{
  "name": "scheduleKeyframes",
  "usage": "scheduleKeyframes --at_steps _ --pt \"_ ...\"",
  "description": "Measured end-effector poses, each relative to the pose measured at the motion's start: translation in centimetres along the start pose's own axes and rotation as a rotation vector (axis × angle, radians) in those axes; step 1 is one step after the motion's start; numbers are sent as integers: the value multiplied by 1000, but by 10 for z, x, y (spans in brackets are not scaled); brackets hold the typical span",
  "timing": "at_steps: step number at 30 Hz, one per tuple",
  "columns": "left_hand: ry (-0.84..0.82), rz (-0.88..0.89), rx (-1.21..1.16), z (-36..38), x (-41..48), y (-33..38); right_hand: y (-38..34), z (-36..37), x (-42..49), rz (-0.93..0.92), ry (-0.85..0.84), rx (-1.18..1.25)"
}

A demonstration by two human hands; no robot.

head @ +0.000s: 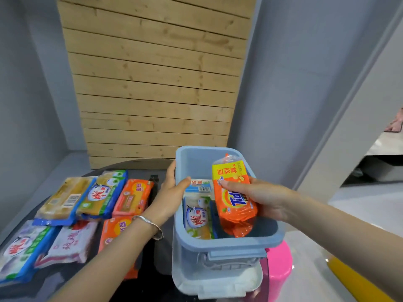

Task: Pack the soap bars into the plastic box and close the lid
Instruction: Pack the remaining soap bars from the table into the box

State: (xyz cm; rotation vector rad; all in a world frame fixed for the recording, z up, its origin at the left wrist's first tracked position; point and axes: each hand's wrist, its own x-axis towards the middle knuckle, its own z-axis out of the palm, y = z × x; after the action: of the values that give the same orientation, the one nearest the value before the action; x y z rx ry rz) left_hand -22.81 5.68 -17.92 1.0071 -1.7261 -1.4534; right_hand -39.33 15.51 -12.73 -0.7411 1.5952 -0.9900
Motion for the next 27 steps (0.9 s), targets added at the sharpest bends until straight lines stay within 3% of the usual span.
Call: scheduleKeyframes --at_steps 10,27 --pt "-16 -16 -116 1 4 -7 32 16 27 347 -59 -33" --pt "-37 -31 -150 0 3 -10 45 18 52 348 88 -166"
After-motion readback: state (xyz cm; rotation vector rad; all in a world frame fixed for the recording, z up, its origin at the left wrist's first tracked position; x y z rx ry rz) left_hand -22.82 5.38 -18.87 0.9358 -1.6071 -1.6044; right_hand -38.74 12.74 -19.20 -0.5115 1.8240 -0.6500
